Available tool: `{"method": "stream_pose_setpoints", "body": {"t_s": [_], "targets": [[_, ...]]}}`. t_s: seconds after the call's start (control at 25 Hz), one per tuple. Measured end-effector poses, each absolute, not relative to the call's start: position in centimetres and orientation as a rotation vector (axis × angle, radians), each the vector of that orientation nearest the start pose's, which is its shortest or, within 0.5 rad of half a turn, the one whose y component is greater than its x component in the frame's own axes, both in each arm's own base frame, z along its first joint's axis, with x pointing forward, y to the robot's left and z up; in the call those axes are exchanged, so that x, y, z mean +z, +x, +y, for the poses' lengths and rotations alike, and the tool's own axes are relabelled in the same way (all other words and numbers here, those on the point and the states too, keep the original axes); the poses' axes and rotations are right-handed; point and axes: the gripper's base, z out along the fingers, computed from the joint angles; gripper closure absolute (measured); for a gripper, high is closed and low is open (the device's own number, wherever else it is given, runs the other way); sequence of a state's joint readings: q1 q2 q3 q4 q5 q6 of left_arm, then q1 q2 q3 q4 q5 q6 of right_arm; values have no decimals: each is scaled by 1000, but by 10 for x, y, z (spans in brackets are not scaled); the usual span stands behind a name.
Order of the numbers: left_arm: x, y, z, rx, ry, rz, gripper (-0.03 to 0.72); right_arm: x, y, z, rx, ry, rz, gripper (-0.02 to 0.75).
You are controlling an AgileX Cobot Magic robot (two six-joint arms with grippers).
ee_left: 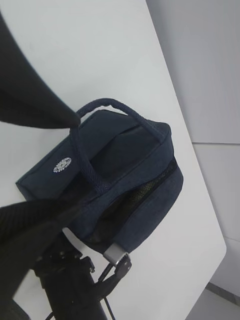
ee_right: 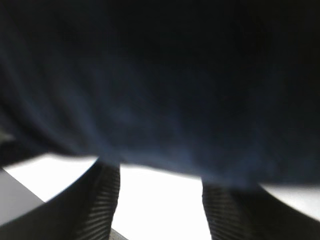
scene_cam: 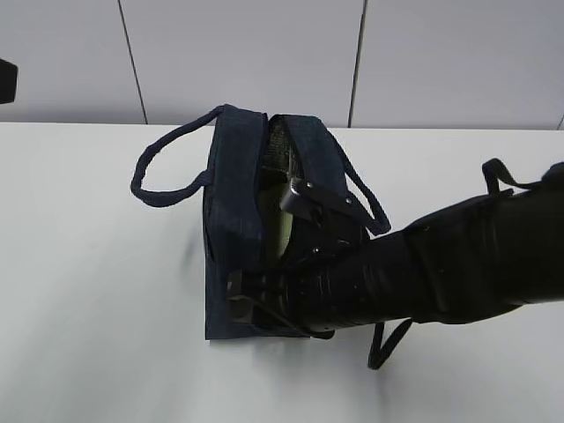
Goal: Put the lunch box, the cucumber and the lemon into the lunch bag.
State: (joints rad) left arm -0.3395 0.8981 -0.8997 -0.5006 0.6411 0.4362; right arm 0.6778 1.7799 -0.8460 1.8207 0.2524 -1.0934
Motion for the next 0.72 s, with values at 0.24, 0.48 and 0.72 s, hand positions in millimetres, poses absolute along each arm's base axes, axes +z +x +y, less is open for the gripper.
{"method": "stream_pose_setpoints", "body": {"t_s": [0.24, 0.48, 0.72], "targets": [[370, 159, -84, -499, 555, 2008, 367, 157, 257, 230, 867, -31, 2528, 343], [370, 159, -85, -508, 556, 2013, 367, 150, 260, 231, 850, -14, 2546, 374], [370, 159, -85, -513, 556, 2016, 367, 144, 260, 231, 832, -3, 2563, 384]]}}
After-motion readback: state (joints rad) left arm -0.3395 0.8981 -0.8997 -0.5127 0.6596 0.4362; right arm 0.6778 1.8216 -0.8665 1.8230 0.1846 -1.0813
